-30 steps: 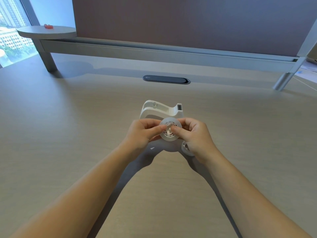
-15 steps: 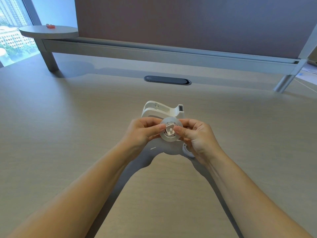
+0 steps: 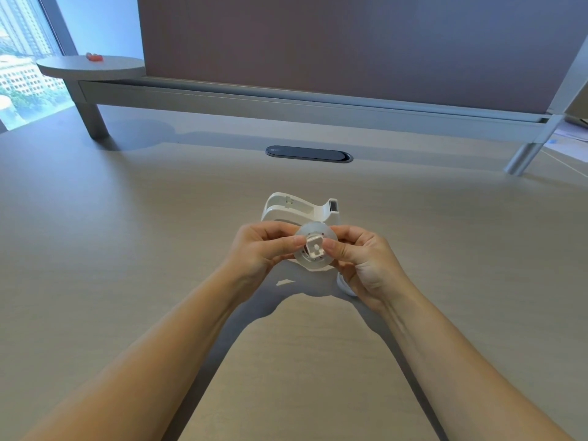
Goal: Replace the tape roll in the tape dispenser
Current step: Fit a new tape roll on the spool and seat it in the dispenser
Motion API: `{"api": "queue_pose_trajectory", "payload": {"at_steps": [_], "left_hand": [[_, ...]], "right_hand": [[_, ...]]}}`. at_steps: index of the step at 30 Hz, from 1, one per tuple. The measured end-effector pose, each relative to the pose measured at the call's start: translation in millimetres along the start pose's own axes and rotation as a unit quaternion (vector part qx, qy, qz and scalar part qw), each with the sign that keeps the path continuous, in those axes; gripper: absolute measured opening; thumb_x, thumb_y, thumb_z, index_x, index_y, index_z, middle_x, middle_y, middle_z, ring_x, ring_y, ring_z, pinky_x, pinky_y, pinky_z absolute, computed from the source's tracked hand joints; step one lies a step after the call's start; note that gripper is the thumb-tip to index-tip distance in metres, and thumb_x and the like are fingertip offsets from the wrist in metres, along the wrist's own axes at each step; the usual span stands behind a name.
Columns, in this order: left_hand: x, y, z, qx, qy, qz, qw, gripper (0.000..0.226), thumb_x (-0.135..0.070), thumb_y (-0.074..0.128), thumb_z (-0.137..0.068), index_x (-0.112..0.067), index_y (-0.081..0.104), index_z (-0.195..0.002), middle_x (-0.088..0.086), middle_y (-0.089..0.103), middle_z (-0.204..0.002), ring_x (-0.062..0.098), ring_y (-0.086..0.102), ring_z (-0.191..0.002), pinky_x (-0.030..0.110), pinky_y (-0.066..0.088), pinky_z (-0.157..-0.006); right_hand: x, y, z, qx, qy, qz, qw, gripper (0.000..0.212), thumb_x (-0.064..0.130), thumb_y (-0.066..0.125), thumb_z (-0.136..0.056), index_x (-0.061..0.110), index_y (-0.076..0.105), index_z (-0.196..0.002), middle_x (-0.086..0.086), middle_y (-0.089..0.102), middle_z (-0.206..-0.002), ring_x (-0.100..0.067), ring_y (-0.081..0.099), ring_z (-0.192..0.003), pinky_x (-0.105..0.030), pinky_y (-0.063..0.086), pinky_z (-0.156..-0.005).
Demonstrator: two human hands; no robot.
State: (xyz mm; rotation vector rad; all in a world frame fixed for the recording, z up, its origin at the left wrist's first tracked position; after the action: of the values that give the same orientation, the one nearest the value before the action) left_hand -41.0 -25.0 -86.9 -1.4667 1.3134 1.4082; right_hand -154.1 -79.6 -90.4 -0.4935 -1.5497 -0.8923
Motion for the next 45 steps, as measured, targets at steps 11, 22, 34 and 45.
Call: {"api": "queue_pose_trajectory", "payload": {"at_steps": [11,22,34,45], "left_hand": [[4.0,-0.3,-0.7,0.001,0.009,-0.023,1.000,0.012,-0.015,0.059,-0.069,-0.014,0.063,-0.080,-0.003,0.069,-0.073,0.009,0.065,-0.071,0.019,0.055,-0.066],[-13.7,4.2,2.3,-0.026,0.041,-0.140,0.989,0.010,-0.006,0.058,-0.077,-0.015,0.061,-0.076,0.001,0.062,-0.075,0.003,0.062,-0.066,0.014,0.053,-0.064],[-21.0,-3.6,-1.2,-0.043,0.031,-0.170,0.984,0.012,-0.005,0.057,-0.077,-0.016,0.061,-0.079,-0.003,0.062,-0.075,-0.002,0.062,-0.060,0.012,0.053,-0.060],[-58.7,-9.4,-34.6,-0.076,0.093,-0.353,0.928,0.010,-0.014,0.065,-0.073,-0.013,0.059,-0.081,-0.008,0.057,-0.071,0.012,0.055,-0.071,0.027,0.047,-0.073]], "right_hand": [[5.1,-0.2,-0.4,-0.012,-0.037,0.022,0.999,0.012,0.004,0.055,-0.079,0.015,0.055,-0.083,-0.006,0.063,-0.085,-0.016,0.064,-0.077,-0.020,0.058,-0.065],[19.4,1.5,7.8,-0.019,-0.114,0.183,0.976,0.018,0.007,0.059,-0.078,0.025,0.059,-0.083,0.005,0.062,-0.084,-0.008,0.060,-0.077,-0.011,0.051,-0.066],[20.9,2.4,1.2,-0.053,-0.108,0.205,0.971,0.013,0.008,0.058,-0.079,0.020,0.062,-0.081,0.003,0.064,-0.080,-0.016,0.062,-0.079,-0.020,0.054,-0.068],[53.6,6.5,-20.6,-0.093,-0.173,0.327,0.925,0.014,0.017,0.061,-0.078,0.016,0.061,-0.092,0.009,0.055,-0.070,-0.007,0.051,-0.068,-0.023,0.044,-0.066]]}}
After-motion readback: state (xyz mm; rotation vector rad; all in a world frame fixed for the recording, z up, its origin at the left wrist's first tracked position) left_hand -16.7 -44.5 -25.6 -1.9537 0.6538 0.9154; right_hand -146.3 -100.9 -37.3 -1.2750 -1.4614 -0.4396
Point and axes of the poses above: each hand's wrist, its own z-axis away from the middle knuckle, its own y-axis out of the palm, x = y × z, the point moved 6 cm from there along -z, towards the middle knuckle
